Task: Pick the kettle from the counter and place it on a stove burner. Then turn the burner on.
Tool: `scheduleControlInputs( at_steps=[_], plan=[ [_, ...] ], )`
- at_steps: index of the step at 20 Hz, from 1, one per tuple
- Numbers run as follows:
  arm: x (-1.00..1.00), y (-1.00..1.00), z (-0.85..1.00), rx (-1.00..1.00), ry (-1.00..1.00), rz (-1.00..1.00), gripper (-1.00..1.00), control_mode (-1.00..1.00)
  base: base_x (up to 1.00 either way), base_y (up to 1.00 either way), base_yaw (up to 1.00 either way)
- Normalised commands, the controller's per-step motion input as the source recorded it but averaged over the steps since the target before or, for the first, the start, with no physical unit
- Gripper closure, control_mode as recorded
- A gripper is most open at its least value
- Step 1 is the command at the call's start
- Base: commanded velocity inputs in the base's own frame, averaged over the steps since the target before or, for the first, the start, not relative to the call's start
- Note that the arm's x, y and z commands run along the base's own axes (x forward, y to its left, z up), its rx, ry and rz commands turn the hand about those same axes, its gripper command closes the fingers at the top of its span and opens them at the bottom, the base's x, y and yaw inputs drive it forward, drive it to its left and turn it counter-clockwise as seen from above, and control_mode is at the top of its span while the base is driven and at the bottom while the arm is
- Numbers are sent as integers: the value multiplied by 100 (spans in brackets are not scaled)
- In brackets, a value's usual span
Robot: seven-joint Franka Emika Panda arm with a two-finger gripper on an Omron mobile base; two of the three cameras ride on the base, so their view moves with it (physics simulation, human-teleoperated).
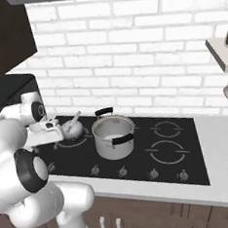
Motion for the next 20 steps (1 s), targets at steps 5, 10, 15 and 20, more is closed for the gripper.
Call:
scheduleControlInputs(
  at_steps=[5,10,15,20],
  plan=[
    [-21,11,-52,0,7,4,-100,-100,0,0,0],
    [-8,0,-23,1,0,1,-100,-100,0,0,0],
    [0,0,-7,1,-4,0,-100,-100,0,0,0],
    [13,0,-15,4,-1,0,-100,-100,0,0,0]
  ],
)
